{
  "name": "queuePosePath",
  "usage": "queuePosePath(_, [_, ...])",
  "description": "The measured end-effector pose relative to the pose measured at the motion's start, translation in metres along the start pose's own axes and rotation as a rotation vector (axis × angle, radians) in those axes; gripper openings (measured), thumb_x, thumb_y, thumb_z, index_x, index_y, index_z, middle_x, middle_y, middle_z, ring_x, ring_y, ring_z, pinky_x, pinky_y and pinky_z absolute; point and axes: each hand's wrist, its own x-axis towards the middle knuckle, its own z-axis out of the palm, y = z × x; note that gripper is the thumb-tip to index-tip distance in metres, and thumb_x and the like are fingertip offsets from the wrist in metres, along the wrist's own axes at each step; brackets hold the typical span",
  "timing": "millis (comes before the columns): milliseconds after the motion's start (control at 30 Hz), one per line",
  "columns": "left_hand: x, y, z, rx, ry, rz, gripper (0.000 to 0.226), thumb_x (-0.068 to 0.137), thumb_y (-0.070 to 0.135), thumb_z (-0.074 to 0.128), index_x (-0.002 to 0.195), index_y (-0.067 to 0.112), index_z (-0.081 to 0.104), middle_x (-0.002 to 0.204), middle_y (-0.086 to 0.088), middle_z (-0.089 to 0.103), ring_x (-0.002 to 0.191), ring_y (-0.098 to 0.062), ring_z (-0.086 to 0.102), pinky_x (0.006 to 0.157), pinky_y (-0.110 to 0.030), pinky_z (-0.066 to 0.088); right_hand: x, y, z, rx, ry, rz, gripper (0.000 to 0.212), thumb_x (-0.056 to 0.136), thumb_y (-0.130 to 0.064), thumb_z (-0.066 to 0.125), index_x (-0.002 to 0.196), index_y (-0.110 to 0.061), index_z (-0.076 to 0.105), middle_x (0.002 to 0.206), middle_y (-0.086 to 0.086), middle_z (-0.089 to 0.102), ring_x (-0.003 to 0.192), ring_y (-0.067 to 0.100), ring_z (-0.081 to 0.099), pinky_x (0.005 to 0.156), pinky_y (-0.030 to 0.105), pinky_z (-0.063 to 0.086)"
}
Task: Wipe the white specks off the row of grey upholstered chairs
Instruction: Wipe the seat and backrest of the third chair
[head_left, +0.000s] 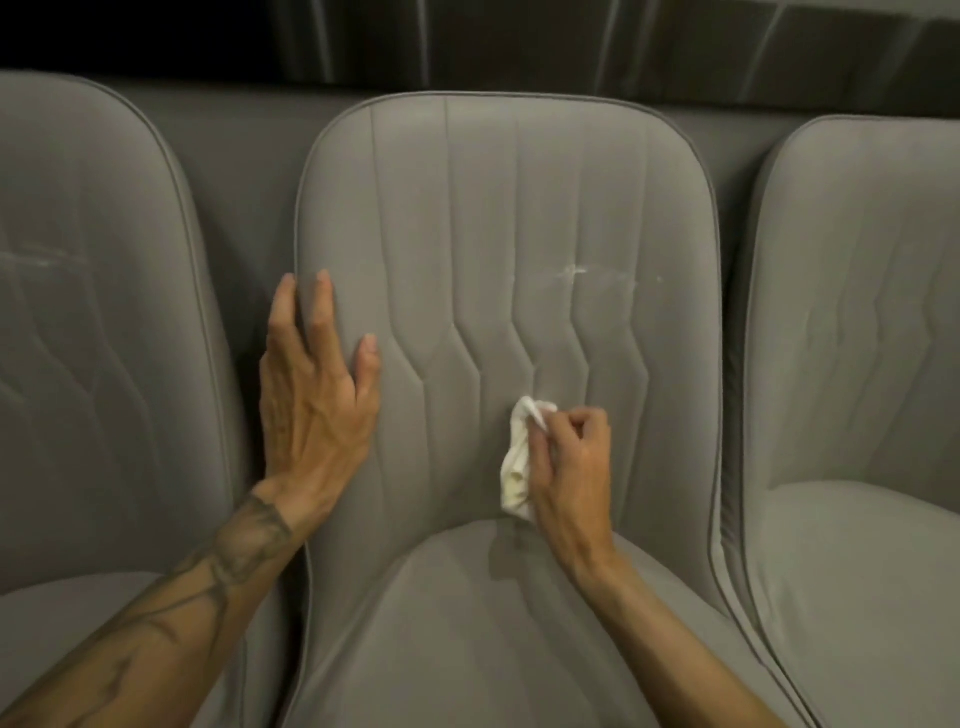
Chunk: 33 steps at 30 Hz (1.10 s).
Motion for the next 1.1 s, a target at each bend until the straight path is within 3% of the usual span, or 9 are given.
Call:
queuePosePath(267, [0.017,0.004,0.007,0.004,0.042,0.029,0.057,0.107,0.031,0.044,0.159,0.010,0.033,0.164,-0.024,0.030,0.138,-0.043,0.043,0.113,-0.054,0.041,0.149,-0.034,-0.033,-0.209,0.318,-0.346,0.026,0.099,-0.025,0.054,0.125,-0.024,0.059,0.108,0.007,0.044,0.097,0.024,0.046,0.085,0.031,0.043])
queuePosePath(367, [0.017,0.002,0.009,0.010,0.049,0.037,0.058,0.107,0.032,0.043,0.160,0.012,0.031,0.165,-0.022,0.028,0.137,-0.044,0.044,0.111,-0.055,0.042,0.143,-0.017,-0.021,-0.369,0.222,-0.460,0.029,0.098,-0.027,0.055,0.127,-0.024,0.054,0.113,0.010,0.046,0.101,0.029,0.048,0.091,0.036,0.040])
queuePosePath(533, [0.015,-0.004,0.014,0.044,0.064,0.052,0.059,0.107,0.035,0.039,0.161,0.015,0.030,0.165,-0.020,0.027,0.134,-0.044,0.045,0.106,-0.056,0.043,0.116,0.024,-0.016,-0.512,0.048,-0.514,0.036,0.094,-0.024,0.062,0.129,-0.022,0.050,0.116,0.006,0.043,0.102,0.026,0.044,0.092,0.033,0.035])
queuePosePath(767, [0.014,-0.005,0.018,0.048,0.083,0.043,0.058,0.107,0.033,0.041,0.161,0.016,0.030,0.165,-0.020,0.028,0.132,-0.045,0.044,0.104,-0.057,0.042,0.209,-0.014,-0.038,-0.430,0.333,-0.315,0.021,0.102,-0.033,0.042,0.117,-0.019,0.045,0.109,0.010,0.046,0.095,0.029,0.045,0.083,0.042,0.038])
queuePosePath(967, [0.014,-0.005,0.017,0.047,0.060,0.046,0.059,0.106,0.031,0.042,0.160,0.011,0.031,0.164,-0.024,0.028,0.135,-0.047,0.044,0.107,-0.059,0.042,0.139,0.013,-0.032,-0.540,-0.071,-0.589,0.027,0.098,-0.024,0.055,0.124,-0.020,0.048,0.107,0.006,0.045,0.095,0.026,0.043,0.085,0.039,0.040])
queuePosePath(1100, [0.013,-0.005,0.019,0.057,0.073,0.051,0.058,0.107,0.031,0.041,0.160,0.011,0.032,0.165,-0.023,0.028,0.136,-0.047,0.043,0.106,-0.058,0.042,0.216,-0.012,-0.047,-0.492,0.197,-0.444,0.020,0.102,-0.030,0.043,0.117,-0.017,0.046,0.107,0.010,0.045,0.093,0.028,0.044,0.083,0.040,0.039])
